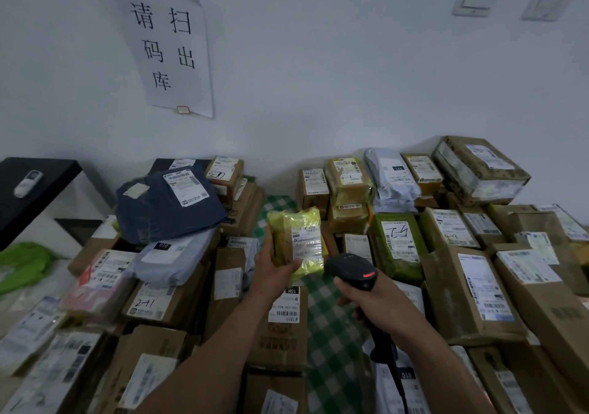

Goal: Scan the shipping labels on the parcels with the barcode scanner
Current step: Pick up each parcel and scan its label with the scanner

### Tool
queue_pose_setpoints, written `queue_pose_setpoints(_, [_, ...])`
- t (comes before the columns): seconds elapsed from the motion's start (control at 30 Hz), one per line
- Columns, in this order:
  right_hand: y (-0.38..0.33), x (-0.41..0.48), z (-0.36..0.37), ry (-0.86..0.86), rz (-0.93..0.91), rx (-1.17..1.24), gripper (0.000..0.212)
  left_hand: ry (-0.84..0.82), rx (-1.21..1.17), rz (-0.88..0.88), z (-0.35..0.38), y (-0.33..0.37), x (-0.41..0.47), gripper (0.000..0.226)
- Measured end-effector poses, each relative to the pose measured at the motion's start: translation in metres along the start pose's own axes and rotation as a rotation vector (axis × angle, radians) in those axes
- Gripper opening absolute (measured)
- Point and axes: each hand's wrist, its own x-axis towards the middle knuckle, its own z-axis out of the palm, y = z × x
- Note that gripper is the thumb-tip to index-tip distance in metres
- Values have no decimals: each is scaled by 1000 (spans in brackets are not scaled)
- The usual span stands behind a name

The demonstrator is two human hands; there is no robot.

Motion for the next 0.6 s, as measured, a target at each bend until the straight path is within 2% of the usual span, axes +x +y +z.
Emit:
queue_pose_setpoints(0.13, [3, 5, 5, 22, -16, -5, 20, -33, 13, -80, -22, 5, -5, 109])
queue_pose_setpoints(0.27, [6, 15, 13, -17, -3, -29, 25, -61, 84, -217, -65, 1, -11, 91])
queue_pose_setpoints(0.37, [1, 20, 26, -61, -20, -16, 23, -54, 202, -306, -97, -6, -15, 95])
queue_pose_setpoints(0.43, [0, 24, 36, -96, -31, -14, 29, -37, 252, -360, -111, -10, -19, 93])
queue_pose_setpoints(0.6, [4, 29, 52, -166, -25, -70, 43, -14, 514, -317, -124, -30, -26, 73])
